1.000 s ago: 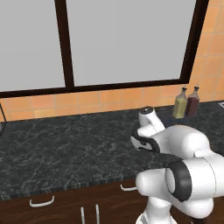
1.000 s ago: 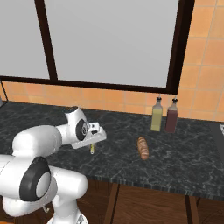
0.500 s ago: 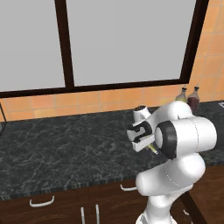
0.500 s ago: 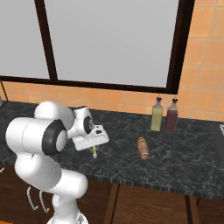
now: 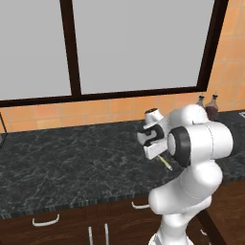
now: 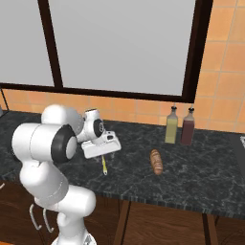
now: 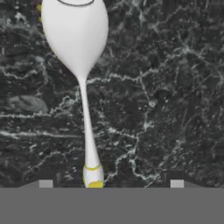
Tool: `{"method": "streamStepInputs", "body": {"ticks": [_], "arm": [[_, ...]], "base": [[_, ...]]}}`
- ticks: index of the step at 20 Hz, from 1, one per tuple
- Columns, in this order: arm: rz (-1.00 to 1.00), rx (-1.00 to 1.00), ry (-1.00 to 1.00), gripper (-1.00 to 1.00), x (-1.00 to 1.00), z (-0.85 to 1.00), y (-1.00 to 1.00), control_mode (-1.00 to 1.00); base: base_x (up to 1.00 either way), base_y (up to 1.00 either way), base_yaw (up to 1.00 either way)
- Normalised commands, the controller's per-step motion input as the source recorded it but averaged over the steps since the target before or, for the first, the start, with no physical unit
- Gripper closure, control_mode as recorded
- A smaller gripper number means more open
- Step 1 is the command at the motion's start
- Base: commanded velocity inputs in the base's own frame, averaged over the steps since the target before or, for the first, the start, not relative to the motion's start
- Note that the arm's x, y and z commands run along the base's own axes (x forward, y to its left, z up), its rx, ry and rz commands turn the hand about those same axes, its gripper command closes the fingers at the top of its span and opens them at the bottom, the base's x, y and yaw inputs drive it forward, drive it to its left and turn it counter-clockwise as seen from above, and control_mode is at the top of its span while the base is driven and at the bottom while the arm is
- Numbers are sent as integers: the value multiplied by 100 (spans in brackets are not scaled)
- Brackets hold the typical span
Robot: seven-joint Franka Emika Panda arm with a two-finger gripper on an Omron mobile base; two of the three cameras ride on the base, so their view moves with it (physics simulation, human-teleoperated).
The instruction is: Pick the dish brush from the drawer and place it on the counter.
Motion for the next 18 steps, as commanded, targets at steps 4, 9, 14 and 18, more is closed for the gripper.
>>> {"method": "streamStepInputs", "body": {"ticks": [4,9,14,18], "arm": [[0,4,-16,-100,-74,97,-27,-100],[0,17,-6,-100,-68,100,-33,-100],[0,28,-5,-100,-53,100,-9,-100],[0,31,-13,-100,-14,100,26,-100]], "base": [[0,0,0],[0,0,0],[0,0,0],[0,0,0]]}}
